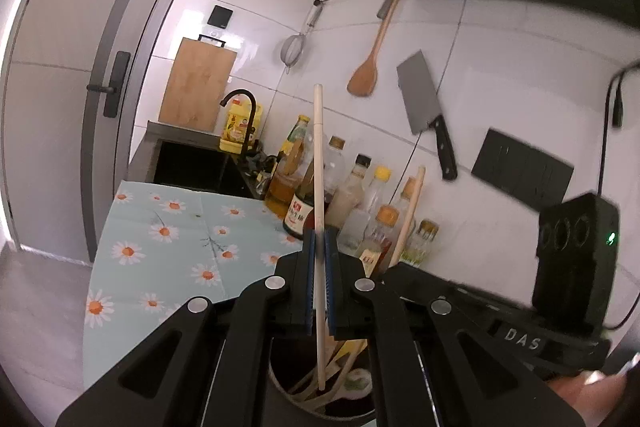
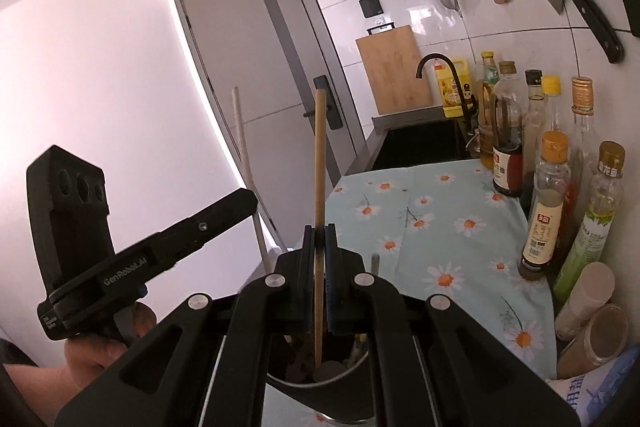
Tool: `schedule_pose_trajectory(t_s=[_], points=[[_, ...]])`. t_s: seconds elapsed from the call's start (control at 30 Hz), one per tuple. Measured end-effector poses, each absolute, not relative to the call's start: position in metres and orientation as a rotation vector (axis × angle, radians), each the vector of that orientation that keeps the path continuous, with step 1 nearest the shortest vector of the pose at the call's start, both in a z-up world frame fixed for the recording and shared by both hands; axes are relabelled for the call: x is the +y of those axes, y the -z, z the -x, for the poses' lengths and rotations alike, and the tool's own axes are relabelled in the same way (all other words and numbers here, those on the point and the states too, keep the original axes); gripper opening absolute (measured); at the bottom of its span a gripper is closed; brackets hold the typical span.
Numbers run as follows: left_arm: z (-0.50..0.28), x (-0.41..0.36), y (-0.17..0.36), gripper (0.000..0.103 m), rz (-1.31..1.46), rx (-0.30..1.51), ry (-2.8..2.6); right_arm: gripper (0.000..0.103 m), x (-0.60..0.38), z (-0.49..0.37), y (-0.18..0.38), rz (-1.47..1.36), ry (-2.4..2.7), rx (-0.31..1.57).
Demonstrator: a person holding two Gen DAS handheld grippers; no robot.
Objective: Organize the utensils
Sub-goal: 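Open both tools to release the chopsticks into the holder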
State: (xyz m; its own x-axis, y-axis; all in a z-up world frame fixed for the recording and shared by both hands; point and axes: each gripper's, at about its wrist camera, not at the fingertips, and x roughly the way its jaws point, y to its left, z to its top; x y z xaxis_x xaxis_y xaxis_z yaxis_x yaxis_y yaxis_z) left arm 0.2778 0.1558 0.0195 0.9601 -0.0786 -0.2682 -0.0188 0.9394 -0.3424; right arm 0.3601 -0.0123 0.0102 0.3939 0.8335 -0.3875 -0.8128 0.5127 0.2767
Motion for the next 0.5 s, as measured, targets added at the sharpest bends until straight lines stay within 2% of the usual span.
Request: schedule_pose_trajectory(t_s=[0.3,0.33,0.37,0.4,0.5], points=[[-0.273,0.14,-0.007,0.005,0.268,0.345,0.03,0.008,-0.018,-0.362,-0.003,-0.103,-1.06,0.574],[-0.272,0.138,-0.008,0.006,0.263,0.347,0.031,0.012,-0.019,-0.362,-0.004,-0.113,-1.065,0.578],[-0.271,0.137,-0.008,0.02,0.257,0.349,0.029,0.016,-0.02,-0.362,-0.004,-0.116,-1.065,0.58],[-0.269,0.137,-0.008,0.03,0.255,0.348,0.023,0.016,-0.02,-0.36,-0.004,-0.114,-1.061,0.582],[-0.266,0.138,-0.009,0.03,0.275,0.349,0.025,0.016,-0.022,-0.355,-0.007,-0.113,-1.06,0.578]])
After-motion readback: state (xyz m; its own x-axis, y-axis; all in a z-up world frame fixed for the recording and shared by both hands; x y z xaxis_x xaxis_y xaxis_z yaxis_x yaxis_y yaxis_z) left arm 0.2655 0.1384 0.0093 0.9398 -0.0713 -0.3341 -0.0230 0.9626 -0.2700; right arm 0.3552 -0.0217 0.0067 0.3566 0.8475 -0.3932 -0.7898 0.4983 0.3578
